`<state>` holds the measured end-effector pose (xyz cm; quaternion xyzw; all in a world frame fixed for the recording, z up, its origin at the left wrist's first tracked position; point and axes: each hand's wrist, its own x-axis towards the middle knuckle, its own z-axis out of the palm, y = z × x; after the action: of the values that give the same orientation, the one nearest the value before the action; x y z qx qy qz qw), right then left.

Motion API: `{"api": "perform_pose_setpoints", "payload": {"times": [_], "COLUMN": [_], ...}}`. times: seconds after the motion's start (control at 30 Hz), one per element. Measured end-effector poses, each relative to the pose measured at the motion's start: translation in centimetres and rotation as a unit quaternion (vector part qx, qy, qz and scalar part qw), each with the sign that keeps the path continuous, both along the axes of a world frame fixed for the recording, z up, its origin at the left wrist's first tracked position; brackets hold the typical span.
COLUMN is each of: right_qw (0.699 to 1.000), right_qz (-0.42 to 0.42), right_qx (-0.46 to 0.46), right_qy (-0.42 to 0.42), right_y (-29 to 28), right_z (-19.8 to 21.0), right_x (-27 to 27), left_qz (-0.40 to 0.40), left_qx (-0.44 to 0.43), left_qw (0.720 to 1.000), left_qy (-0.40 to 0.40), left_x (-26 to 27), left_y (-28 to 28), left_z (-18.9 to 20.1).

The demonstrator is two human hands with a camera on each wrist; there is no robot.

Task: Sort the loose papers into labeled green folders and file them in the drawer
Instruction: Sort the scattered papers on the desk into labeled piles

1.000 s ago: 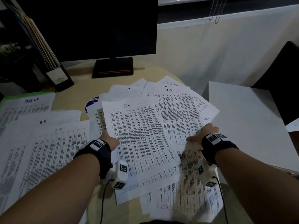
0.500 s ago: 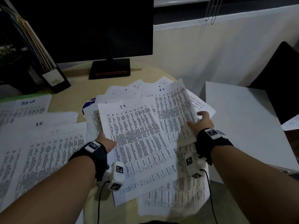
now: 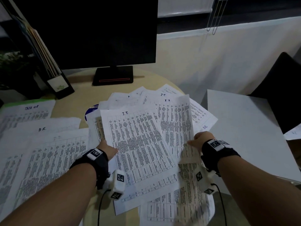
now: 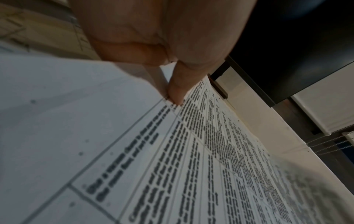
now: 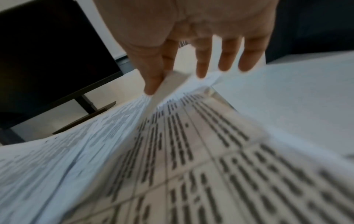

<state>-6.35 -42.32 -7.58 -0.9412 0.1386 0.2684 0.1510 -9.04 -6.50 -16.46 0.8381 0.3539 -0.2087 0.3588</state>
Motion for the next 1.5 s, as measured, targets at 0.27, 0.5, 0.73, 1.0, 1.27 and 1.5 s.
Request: {"api": "perform_pose_setpoints", "payload": {"times": [0.27,0.5,0.73,1.0,1.27,1.5], "right_qw": [0.912,0.816,0.807,0.797,0.936,0.977], "right_qz": [-0.17,-0.295,-0.323,-0.303,-0.108,-0.013], "right_qx": [0.171,0.321,0.306,0.302,0.286,0.181], "right_qy": [-0.331,-0.379,-0.388,-0.426,-0.175,-0.116], "right_y": [0.1,1.6,1.8,0.9,6.2,6.8], "right_z": [2.2,3.5,2.3,5.1,-0.7,-1.7], "right_x": [1.2,1.5,-0.2,1.8,-4.1,-5.3], "left_qz": [-0.005,-0.012,-0.035,-0.026,0.024,-0.011], "left_qx": [0.003,-0.01,-0.017,-0.004,-0.066,-0.004], "left_qw": [1.0,1.0,0.999,1.0,0.996,1.0], "left_qy": [-0.006,-0.008,-0.023,-0.014,-0.057,0.015], "left_x": [0.1,0.2,0.1,-0.1,0.3,0.0], "left_y": [0.1,0.3,0.1,-0.9,-1.2,-3.6], "left_z": [0.0,0.1,0.6,1.8,2.4,5.1]}}
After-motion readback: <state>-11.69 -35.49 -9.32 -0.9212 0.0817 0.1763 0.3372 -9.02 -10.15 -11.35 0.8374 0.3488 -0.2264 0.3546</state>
